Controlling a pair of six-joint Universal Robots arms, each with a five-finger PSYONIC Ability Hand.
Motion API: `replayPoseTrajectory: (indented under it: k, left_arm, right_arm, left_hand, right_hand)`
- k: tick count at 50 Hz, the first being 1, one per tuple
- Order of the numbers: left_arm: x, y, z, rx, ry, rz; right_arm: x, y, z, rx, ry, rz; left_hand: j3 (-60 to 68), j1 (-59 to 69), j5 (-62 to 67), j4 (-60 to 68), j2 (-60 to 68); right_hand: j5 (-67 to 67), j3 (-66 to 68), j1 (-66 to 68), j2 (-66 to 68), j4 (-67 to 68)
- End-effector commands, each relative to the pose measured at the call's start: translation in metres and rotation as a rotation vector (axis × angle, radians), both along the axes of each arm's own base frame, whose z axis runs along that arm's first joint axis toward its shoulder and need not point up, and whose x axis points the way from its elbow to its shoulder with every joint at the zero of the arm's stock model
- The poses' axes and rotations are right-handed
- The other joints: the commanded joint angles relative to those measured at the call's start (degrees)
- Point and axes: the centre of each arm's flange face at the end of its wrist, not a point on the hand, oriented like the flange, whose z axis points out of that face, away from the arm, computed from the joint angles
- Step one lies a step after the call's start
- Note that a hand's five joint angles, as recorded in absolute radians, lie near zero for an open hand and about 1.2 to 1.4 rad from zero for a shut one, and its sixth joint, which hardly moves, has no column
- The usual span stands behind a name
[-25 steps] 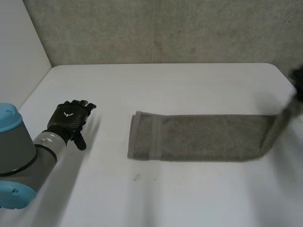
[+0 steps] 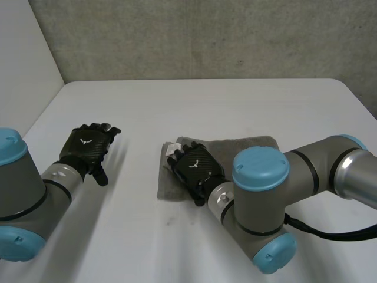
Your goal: Fold the towel.
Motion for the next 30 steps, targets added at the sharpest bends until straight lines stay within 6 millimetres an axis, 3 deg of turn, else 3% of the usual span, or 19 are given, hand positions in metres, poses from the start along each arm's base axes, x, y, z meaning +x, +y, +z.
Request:
replayPoseTrajectory:
  k: [1, 5, 6, 8, 12, 15, 16, 17, 19, 21, 25, 27, 28, 29, 30]
  left_arm:
    - [-0.01, 0.005, 0.002, -0.01, 0.003, -0.033]
    - [-0.019, 0.01, 0.005, -0.02, 0.007, -0.063]
    - [-0.019, 0.01, 0.005, -0.02, 0.007, -0.063]
    - [-0.022, 0.013, 0.005, -0.023, 0.008, -0.075]
    - [-0.024, 0.015, 0.003, -0.018, 0.007, -0.081]
    - [-0.025, 0.015, 0.002, -0.021, 0.008, -0.084]
    - [-0.025, 0.015, 0.001, -0.024, 0.009, -0.084]
    - [-0.025, 0.015, 0.001, -0.024, 0.009, -0.084]
    - [-0.025, 0.015, 0.001, -0.026, 0.009, -0.083]
    - [-0.025, 0.016, 0.002, -0.027, 0.009, -0.084]
    - [-0.025, 0.017, 0.002, -0.026, 0.009, -0.086]
    - [-0.027, 0.02, 0.002, -0.025, 0.01, -0.095]
    - [-0.027, 0.02, 0.002, -0.025, 0.01, -0.095]
    - [-0.028, 0.02, 0.003, -0.028, 0.011, -0.096]
    - [-0.028, 0.02, 0.002, -0.027, 0.01, -0.096]
  right_arm:
    - [-0.054, -0.042, 0.029, 0.04, -0.031, -0.226]
    - [-0.097, -0.057, 0.037, 0.095, -0.07, -0.358]
    - [-0.098, -0.057, 0.037, 0.095, -0.07, -0.359]
    - [-0.12, -0.058, 0.026, 0.139, -0.041, -0.406]
    - [-0.141, -0.057, 0.008, 0.19, -0.001, -0.444]
    - [-0.153, -0.055, -0.005, 0.232, 0.031, -0.447]
    - [-0.156, -0.055, -0.009, 0.236, 0.037, -0.446]
    - [-0.156, -0.055, -0.009, 0.236, 0.037, -0.446]
    - [-0.159, -0.063, -0.011, 0.204, 0.02, -0.456]
    - [-0.159, -0.069, -0.006, 0.165, 0.001, -0.462]
    - [-0.156, -0.079, 0.009, 0.079, -0.031, -0.459]
    - [-0.147, -0.091, 0.041, -0.053, -0.069, -0.439]
    - [-0.147, -0.091, 0.041, -0.054, -0.069, -0.439]
    - [-0.14, -0.094, 0.056, -0.099, -0.09, -0.42]
    - [-0.124, -0.09, 0.065, -0.13, -0.107, -0.372]
  left_hand:
    - [0.4, -0.3, -1.5, 0.5, 0.6]
    - [0.4, -0.3, -1.5, 0.5, 0.6]
    - [0.4, -0.3, -1.5, 0.5, 0.6]
    - [0.4, -0.3, -1.5, 0.5, 0.6]
    - [0.4, -0.3, -1.5, 0.5, 0.6]
    - [0.4, -0.3, -1.5, 0.5, 0.6]
    - [0.4, -0.3, -1.5, 0.5, 0.6]
    - [0.4, -0.3, -1.5, 0.5, 0.6]
    - [0.4, -0.3, -1.5, 0.5, 0.6]
    - [0.4, -0.3, -1.5, 0.5, 0.6]
    - [0.4, -0.3, -1.5, 0.5, 0.6]
    - [0.4, -0.3, -1.5, 0.5, 0.6]
    - [0.4, -0.3, -1.5, 0.5, 0.6]
    - [0.4, -0.3, -1.5, 0.5, 0.6]
    - [0.4, -0.3, -1.5, 0.5, 0.6]
  right_hand:
    - [-5.0, -3.6, -5.3, -4.0, -4.1]
    - [-5.0, -3.6, -5.3, -4.0, -4.1]
    - [-5.0, -3.6, -5.3, -4.0, -4.1]
    - [-5.0, -3.6, -5.3, -4.0, -4.1]
    - [-5.0, -3.6, -5.3, -4.0, -4.1]
    - [5.5, 6.8, 5.2, 6.4, 6.3]
    - [18.4, 19.7, 18.0, 19.3, 19.2]
    - [18.5, 19.8, 18.2, 19.5, 19.3]
    - [56.6, 58.0, 56.3, 57.6, 57.5]
    - [65.0, 66.3, 64.6, 65.9, 65.8]
    - [65.0, 66.4, 64.7, 66.0, 65.9]
    - [65.0, 66.4, 64.7, 66.0, 65.9]
    - [65.0, 66.4, 64.7, 66.0, 65.9]
    - [65.0, 66.4, 64.7, 66.0, 65.9]
    - [65.0, 66.4, 64.7, 66.0, 65.9]
